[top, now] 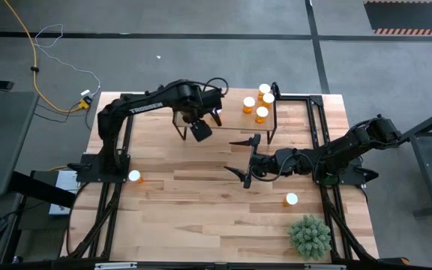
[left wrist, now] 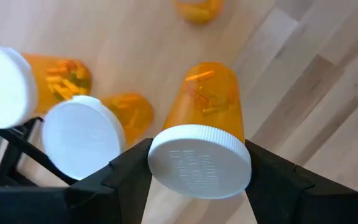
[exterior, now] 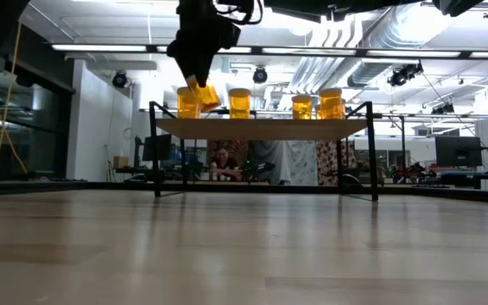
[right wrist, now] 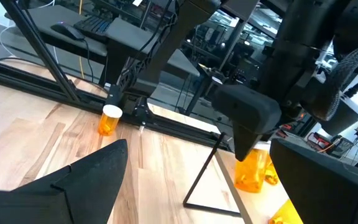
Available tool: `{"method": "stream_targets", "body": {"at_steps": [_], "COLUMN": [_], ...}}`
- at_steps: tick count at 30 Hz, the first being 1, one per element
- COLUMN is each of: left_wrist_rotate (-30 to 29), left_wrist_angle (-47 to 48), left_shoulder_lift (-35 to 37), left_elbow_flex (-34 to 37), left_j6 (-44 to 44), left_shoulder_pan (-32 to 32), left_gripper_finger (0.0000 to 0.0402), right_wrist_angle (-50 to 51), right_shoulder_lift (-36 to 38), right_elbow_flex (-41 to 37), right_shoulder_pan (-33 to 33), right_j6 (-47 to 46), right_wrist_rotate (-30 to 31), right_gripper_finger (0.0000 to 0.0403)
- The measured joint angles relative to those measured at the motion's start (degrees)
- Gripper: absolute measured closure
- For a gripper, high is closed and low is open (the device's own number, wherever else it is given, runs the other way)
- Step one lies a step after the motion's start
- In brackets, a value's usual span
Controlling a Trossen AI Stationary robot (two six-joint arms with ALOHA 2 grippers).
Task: Pick and place medicine bottles onto shelf by color
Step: Put the yellow pill bottle on the shelf
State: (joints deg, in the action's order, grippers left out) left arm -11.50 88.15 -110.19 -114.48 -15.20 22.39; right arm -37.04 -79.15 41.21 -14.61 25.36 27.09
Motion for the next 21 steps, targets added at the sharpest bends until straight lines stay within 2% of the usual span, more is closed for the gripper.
{"method": "stream_targets", "body": {"at_steps": [21], "left_wrist_rotate": [-1.6], "left_wrist_angle": [-3.1], "left_shoulder_lift": [-0.7], "left_elbow_flex": [0.0], "left_j6": [5.4], "left_shoulder_pan": [3.2], "left_gripper_finger": [0.0190], "right_wrist_angle": [0.0], "right_shoulder_lift": [0.0], "right_elbow_flex": [0.0], "right_shoulder_pan": [0.0], "right_j6": [-1.1], "right_wrist_rotate": [0.0], "right_gripper_finger": [0.0018]}}
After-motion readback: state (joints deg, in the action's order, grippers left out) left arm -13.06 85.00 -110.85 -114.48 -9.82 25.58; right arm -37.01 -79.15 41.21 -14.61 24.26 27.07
